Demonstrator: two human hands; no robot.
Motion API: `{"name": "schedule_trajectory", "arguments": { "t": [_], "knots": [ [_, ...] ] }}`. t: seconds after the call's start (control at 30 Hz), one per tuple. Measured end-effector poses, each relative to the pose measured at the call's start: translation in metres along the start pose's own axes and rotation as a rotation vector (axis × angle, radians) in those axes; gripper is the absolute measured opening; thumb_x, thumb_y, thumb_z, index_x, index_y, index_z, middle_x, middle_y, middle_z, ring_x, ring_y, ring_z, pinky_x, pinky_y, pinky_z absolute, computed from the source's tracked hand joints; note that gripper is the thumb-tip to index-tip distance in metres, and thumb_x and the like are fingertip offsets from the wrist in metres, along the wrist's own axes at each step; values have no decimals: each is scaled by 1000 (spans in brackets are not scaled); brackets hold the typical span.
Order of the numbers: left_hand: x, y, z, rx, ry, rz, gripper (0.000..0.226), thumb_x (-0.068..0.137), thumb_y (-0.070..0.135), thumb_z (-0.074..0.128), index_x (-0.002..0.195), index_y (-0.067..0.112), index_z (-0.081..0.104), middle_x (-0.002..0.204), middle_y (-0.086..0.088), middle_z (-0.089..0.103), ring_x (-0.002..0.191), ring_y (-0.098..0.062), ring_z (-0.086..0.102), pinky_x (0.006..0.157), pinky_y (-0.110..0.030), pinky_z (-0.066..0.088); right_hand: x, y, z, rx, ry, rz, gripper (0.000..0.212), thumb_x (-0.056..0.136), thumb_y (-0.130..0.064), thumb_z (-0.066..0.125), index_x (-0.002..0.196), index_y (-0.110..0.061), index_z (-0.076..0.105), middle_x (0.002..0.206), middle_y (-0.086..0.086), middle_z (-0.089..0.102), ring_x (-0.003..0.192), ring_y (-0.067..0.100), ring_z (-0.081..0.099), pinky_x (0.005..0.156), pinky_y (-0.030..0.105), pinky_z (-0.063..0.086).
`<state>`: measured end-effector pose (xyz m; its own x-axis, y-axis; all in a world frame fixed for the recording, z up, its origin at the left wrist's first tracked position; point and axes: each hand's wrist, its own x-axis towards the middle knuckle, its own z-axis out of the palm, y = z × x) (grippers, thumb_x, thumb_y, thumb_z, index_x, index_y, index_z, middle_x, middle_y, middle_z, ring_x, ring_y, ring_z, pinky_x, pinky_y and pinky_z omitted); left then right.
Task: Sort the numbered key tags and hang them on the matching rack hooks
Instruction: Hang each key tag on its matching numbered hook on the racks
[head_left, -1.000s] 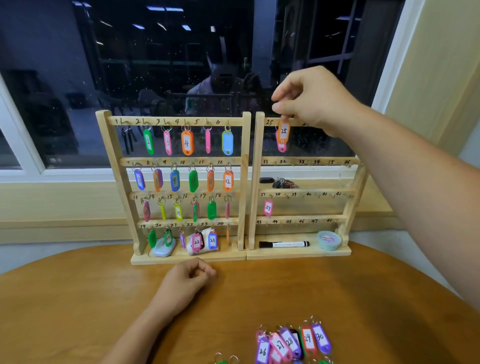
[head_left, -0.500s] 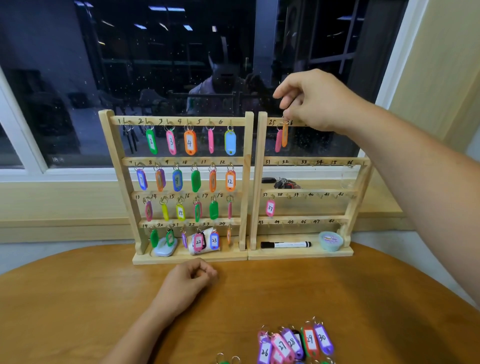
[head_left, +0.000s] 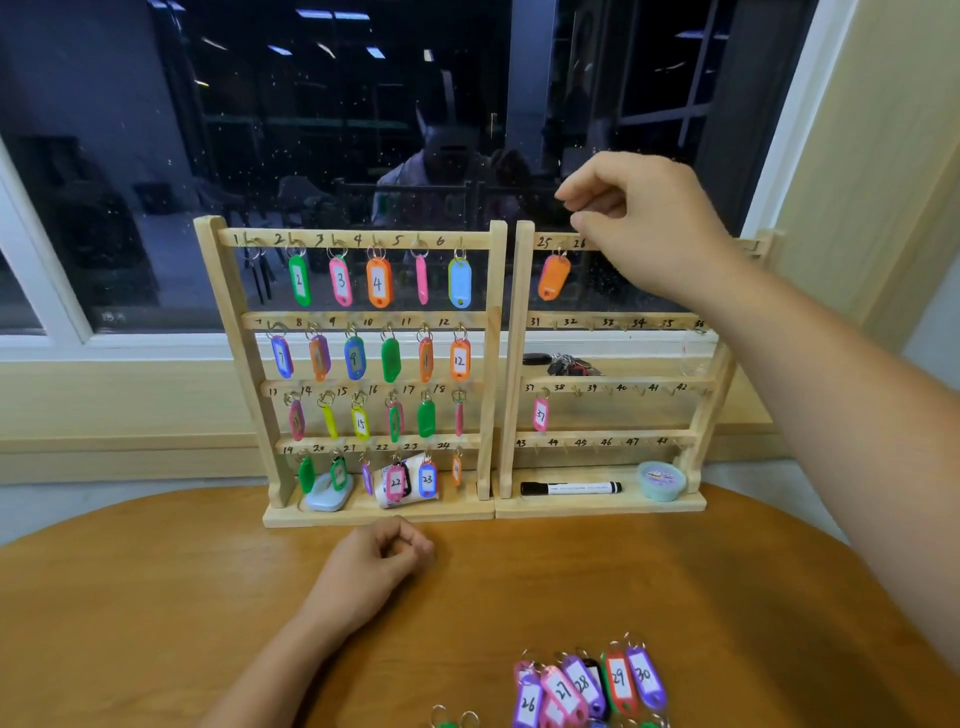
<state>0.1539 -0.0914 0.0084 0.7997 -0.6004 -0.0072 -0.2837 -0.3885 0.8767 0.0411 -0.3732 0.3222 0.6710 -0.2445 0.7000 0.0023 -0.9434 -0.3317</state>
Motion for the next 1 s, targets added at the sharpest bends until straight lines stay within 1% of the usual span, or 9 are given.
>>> {"name": "schedule_trajectory", "arguments": {
  "t": [0.1,0.2,0.27,0.37,0.47,0.57,0.7,0.87,1.0],
  "knots": [
    [-1,0,0,22,-11,1,19,97,19,72,93,35,79,87,1,79,68,-6,63,69,-28,49,-35,-3,8,107,109,-7,25,97,-8,67,114,-24,75,108,-10,71,97,1,65,86,16,52],
    [-2,0,0,39,-20,16,18,97,21,71,95,37,79,90,5,80,79,-16,71,78,-34,56,-76,-5,22,211,78,14,24,98,-9,69,113,-25,75,106,-13,71,98,4,66,86,18,52],
    [-4,0,0,54,-39,24,16,98,23,72,96,37,79,90,7,80,79,-19,71,78,-36,58,-103,-7,31,260,5,37,22,98,-10,71,111,-26,76,104,-16,71,97,3,66,84,15,52],
    [-6,-1,0,76,-68,43,11,99,27,72,100,35,79,92,5,80,90,-27,73,84,-43,60,-138,-5,48,325,-110,102,20,98,-12,73,106,-29,77,101,-16,71,97,3,65,82,14,51],
    [-9,1,1,95,-85,56,7,98,31,75,98,37,79,93,6,80,92,-22,73,88,-42,59,-169,0,69,390,-201,157,20,97,-12,75,104,-31,78,98,-18,70,95,4,64,80,12,47],
    [-10,0,3,113,-115,79,2,96,37,78,98,37,78,91,6,79,92,-22,72,89,-44,58,-198,3,93,426,-303,184,21,95,-8,76,101,-28,78,95,-15,71,91,8,64,78,16,47],
    [-11,0,7,137,-175,88,13,91,43,83,99,36,78,91,10,79,90,-21,72,90,-45,58,-232,10,121,388,-514,203,20,95,-15,76,103,-33,77,96,-19,72,94,5,66,77,15,46],
    [-15,4,10,136,-313,111,22,86,44,87,103,35,78,96,11,79,85,-8,66,91,-44,56,-260,15,135,333,-863,238,17,96,-18,75,105,-33,77,97,-15,74,92,-1,68,77,12,49],
    [-22,12,15,154,-412,145,24,85,45,88,106,38,78,102,14,76,91,-11,67,92,-39,54,-268,22,135,263,-944,240,18,95,-16,74,106,-29,78,96,-14,73,91,0,68,79,16,54]
  ]
}}
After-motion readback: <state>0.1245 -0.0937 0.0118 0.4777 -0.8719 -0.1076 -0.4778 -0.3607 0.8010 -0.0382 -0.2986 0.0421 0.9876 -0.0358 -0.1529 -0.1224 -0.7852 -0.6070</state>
